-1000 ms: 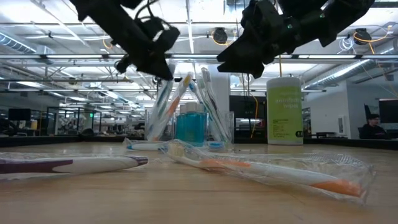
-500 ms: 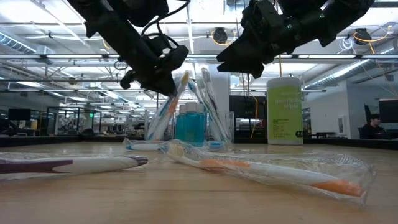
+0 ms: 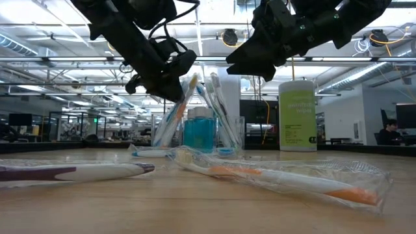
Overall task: Pick & Place toothbrushing station
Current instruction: Put the bottom blue toothbrush into the transparent organizer
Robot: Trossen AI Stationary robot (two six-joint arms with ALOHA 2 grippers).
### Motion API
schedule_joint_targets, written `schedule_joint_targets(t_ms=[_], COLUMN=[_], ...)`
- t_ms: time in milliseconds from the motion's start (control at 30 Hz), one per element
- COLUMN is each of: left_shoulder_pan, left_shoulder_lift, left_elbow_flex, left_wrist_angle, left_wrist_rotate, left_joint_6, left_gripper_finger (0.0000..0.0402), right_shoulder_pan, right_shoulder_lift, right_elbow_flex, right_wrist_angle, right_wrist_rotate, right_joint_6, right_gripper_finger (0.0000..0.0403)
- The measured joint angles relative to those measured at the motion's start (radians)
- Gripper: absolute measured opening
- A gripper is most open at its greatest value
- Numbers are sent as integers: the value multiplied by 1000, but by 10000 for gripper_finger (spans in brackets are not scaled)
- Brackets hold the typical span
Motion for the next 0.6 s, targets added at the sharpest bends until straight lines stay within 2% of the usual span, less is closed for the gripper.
schedule_joint_targets(t_ms=[233, 400, 600], left_shoulder_pan=[0, 0, -1], left_shoulder_lift=[1, 1, 1], left_elbow_flex=[-1, -1, -1], left_wrist_angle=[-4, -2, 0], left_wrist_rotate=[61, 68, 71], left_joint_6=[26, 68, 97], left_gripper_finger=[81, 94, 131], right_shoulder_pan=[0, 0, -1], right_shoulder_lift=[0, 0, 0], right_elbow_flex=[0, 0, 0], right_wrist_angle=[35, 52, 52], right_wrist_rotate=[0, 0, 0], right_joint_6=[0, -4, -51], right_gripper_finger=[183, 183, 183])
